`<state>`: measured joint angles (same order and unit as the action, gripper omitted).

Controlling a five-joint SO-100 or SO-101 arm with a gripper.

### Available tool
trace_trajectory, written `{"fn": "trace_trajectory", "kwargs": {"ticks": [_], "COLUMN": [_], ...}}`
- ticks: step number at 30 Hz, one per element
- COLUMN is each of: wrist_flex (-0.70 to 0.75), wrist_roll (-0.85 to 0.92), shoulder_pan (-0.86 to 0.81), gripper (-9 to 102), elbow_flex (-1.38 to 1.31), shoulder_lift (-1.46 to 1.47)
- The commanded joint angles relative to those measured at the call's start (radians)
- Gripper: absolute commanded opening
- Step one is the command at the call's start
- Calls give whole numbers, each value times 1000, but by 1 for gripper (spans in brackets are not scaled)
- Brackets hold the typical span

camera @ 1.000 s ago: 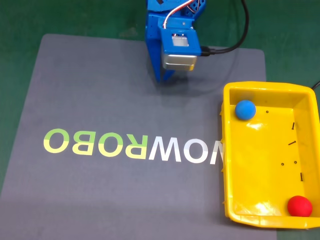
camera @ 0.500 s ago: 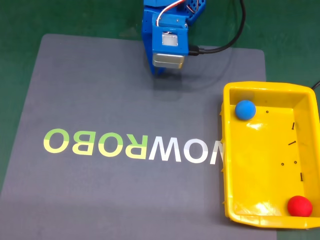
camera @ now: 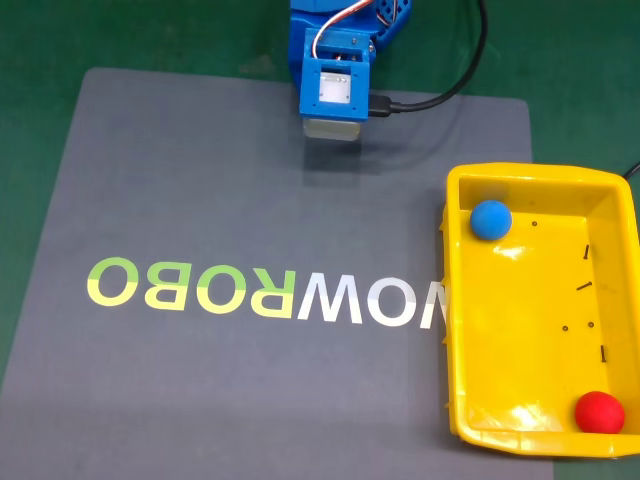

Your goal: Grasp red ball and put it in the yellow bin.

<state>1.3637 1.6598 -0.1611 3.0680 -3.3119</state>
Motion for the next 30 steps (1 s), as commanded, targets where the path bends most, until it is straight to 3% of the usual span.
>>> {"fn": "trace_trajectory", "kwargs": {"ticks": [1, 30], "wrist_flex": [23, 25], "wrist_roll": [11, 32], "shoulder_pan": [-11, -29], "gripper": [0, 0], "elbow_flex": [32, 32], "shoulder_lift": [-14, -14]}}
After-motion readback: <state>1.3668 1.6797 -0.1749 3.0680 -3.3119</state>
